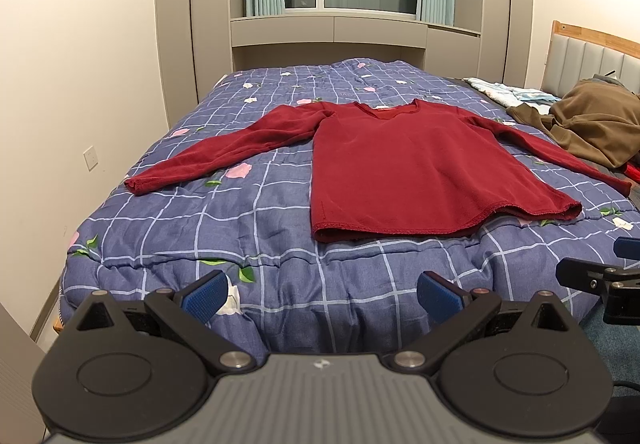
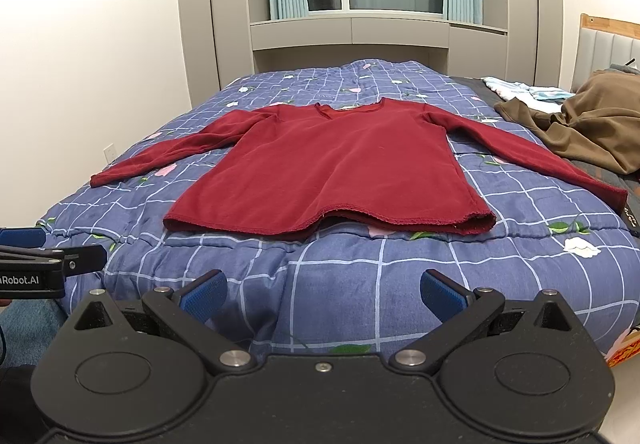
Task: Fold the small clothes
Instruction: 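Move both tools toward the red sweater, left tool toward its sleeve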
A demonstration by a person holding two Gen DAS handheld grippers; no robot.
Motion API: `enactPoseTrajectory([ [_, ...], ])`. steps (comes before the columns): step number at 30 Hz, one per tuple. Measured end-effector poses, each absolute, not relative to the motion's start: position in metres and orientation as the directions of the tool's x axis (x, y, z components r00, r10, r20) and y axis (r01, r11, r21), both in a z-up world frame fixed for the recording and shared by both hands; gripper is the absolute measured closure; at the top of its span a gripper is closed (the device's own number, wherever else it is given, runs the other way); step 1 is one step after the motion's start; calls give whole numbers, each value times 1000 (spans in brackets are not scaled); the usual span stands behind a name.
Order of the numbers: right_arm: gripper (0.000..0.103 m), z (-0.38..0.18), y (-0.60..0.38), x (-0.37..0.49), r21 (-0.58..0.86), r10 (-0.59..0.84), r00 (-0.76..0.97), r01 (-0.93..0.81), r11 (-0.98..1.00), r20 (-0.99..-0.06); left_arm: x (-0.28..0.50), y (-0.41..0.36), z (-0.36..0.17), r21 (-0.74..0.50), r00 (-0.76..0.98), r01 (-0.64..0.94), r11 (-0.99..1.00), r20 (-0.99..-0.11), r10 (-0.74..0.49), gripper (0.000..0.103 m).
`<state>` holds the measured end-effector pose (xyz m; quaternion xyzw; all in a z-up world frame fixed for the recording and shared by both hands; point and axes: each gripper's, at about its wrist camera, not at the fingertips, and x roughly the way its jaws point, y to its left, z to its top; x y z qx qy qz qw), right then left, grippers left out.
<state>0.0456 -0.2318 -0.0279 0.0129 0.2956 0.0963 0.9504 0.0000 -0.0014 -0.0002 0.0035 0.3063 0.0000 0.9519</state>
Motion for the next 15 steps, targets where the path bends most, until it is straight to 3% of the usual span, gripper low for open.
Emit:
enactPoseTrajectory([
  [15, 0, -32, -229, 52, 64, 173, 787, -169, 984, -593, 10, -5, -12, 52, 767, 1, 999, -641, 33, 0],
])
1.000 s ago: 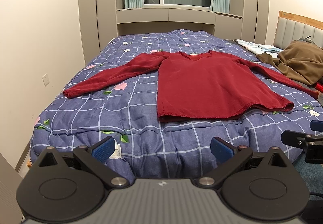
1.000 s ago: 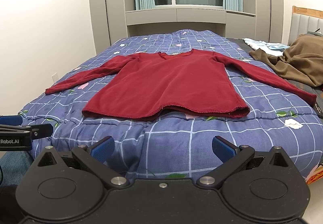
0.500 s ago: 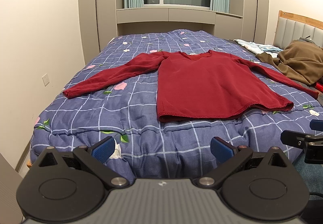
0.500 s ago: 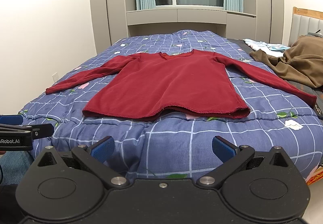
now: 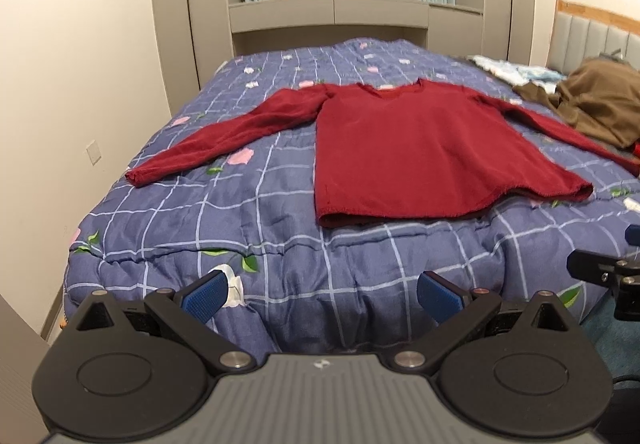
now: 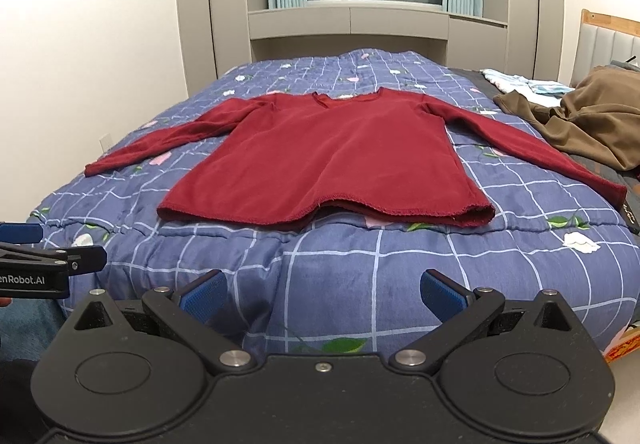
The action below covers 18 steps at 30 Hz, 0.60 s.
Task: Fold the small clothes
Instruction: 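Move both tools toward the red sweater, left tool toward its sleeve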
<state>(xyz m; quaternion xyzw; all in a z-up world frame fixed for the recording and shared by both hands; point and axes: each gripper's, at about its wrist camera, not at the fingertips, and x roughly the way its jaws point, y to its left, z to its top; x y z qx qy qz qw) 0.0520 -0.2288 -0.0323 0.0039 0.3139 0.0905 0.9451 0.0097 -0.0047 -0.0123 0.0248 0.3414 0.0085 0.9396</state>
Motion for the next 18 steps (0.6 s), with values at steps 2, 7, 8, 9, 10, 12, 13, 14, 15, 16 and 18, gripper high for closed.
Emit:
enactPoseTrajectory([
  [2, 0, -32, -229, 55, 56, 167, 783, -167, 984, -599, 16, -5, -12, 56, 751, 8, 998, -660, 31, 0],
  [7, 0, -32, -228, 63, 36, 152, 775, -164, 986, -614, 35, -5, -14, 61, 715, -5, 998, -698, 46, 0],
  [8, 0, -32, -228, 66, 36, 150, 772, -163, 986, -617, 39, -5, -13, 58, 707, -9, 998, -706, 48, 0],
  [9, 0, -32, -228, 68, 39, 150, 770, -161, 986, -620, 44, -6, -13, 55, 699, -13, 998, -713, 49, 0],
  [10, 0, -32, -229, 70, 43, 150, 769, -158, 986, -622, 48, -5, -13, 51, 692, -18, 999, -720, 50, 0],
  [12, 0, -31, -230, 76, 52, 152, 765, -153, 987, -626, 59, -5, -10, 44, 676, -30, 999, -735, 53, 0],
  [13, 0, -30, -231, 79, 57, 154, 765, -153, 987, -626, 63, -5, -8, 41, 672, -33, 999, -739, 53, 0],
  [14, 0, -29, -232, 82, 63, 158, 764, -153, 986, -625, 67, -6, -6, 40, 673, -34, 999, -738, 53, 0],
  [15, 0, -28, -233, 86, 69, 163, 763, -154, 986, -625, 71, -7, -4, 43, 673, -36, 998, -737, 56, 1],
  [16, 0, -28, -233, 89, 75, 167, 763, -154, 985, -624, 74, -8, -2, 45, 674, -37, 998, -736, 59, 0],
  [18, 0, -26, -234, 96, 82, 172, 765, -155, 985, -621, 82, -9, 2, 48, 677, -38, 998, -733, 61, 0],
])
